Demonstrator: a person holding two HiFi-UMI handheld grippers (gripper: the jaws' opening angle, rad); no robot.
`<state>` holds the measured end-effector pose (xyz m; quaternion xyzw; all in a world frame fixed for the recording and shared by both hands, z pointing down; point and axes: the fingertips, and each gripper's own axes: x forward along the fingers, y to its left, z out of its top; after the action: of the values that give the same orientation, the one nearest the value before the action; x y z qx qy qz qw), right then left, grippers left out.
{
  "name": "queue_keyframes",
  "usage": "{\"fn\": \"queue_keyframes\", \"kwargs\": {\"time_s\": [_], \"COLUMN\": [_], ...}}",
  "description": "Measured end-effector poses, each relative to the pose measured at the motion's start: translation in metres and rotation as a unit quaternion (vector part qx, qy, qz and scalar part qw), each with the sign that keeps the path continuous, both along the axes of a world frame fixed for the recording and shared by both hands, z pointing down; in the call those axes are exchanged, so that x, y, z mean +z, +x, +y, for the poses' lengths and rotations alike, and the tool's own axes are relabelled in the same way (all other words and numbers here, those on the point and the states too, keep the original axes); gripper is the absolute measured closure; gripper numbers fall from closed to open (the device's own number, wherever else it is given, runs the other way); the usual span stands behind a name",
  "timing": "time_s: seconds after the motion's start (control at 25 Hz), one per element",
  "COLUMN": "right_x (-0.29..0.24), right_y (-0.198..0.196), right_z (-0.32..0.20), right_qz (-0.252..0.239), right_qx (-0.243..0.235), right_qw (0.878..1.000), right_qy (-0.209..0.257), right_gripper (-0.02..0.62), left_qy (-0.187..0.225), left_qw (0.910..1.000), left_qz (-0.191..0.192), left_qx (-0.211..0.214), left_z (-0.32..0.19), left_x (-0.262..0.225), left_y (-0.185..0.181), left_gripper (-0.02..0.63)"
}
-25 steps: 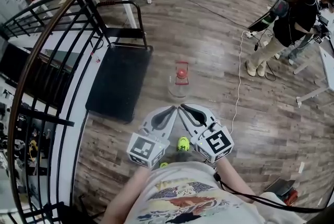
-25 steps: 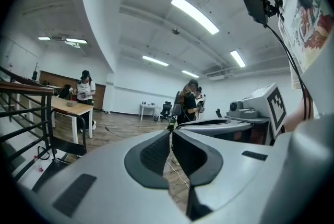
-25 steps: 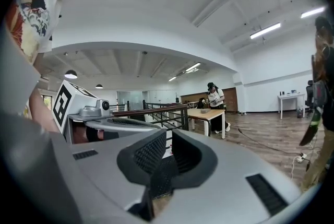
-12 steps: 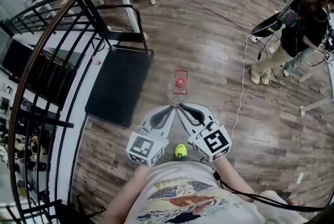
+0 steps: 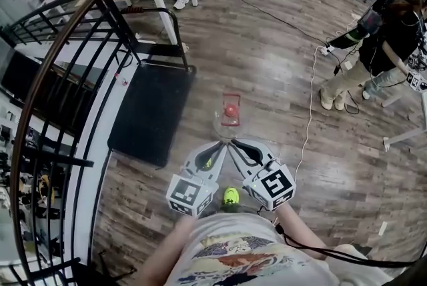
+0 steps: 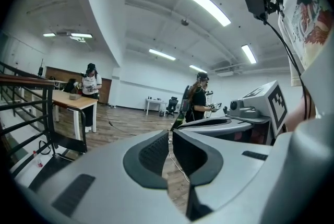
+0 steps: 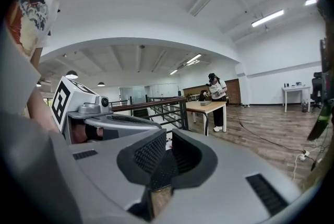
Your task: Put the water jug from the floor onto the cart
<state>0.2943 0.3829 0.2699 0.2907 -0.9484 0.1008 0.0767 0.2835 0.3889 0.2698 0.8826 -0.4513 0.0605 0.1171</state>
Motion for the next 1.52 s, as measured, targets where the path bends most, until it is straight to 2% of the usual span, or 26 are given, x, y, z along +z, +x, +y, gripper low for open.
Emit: {"fn": "queue_keyframes", "kwargs": {"time_s": [0.2,0.44,0.64,1.2,1.52], "right_x": [0.004,0.005,0.009,0.038,0.067], "right_y": [-0.009,-0.005,-0.011,-0.044,-0.043], "right_z": [-0.033,-0.078,-0.119,-0.203,-0.256], "right_qz": [-0.002,0.019,0.02,0.04,0.048], "right_qx": [0.022,0.053,0.077,0.109,0.128], "right_qw": [1.0,0.998,0.997,0.993,0.99], "right_qy": [-0.006,-0.006,-0.015,-0.032,-0.044], "right_gripper": [0.554,0.554,0.554,0.552,0.552], "left_qy": [0.003,0.003,0.012,-0.001,-0.009], "left_qw": [0.9998,0.9986,0.9961,0.9925,0.9881], "left_qz": [0.006,0.012,0.031,-0.019,-0.023], "left_qx": [0.019,0.051,0.082,0.121,0.152], "left_z": [-0.031,-0.077,-0.113,-0.209,-0.257], "left_x": [0.003,0.002,0.0,0.029,0.057], "left_y": [-0.009,-0.007,-0.012,-0.047,-0.048], "left_gripper": [0.592,0.594,0.592,0.59,0.564]}}
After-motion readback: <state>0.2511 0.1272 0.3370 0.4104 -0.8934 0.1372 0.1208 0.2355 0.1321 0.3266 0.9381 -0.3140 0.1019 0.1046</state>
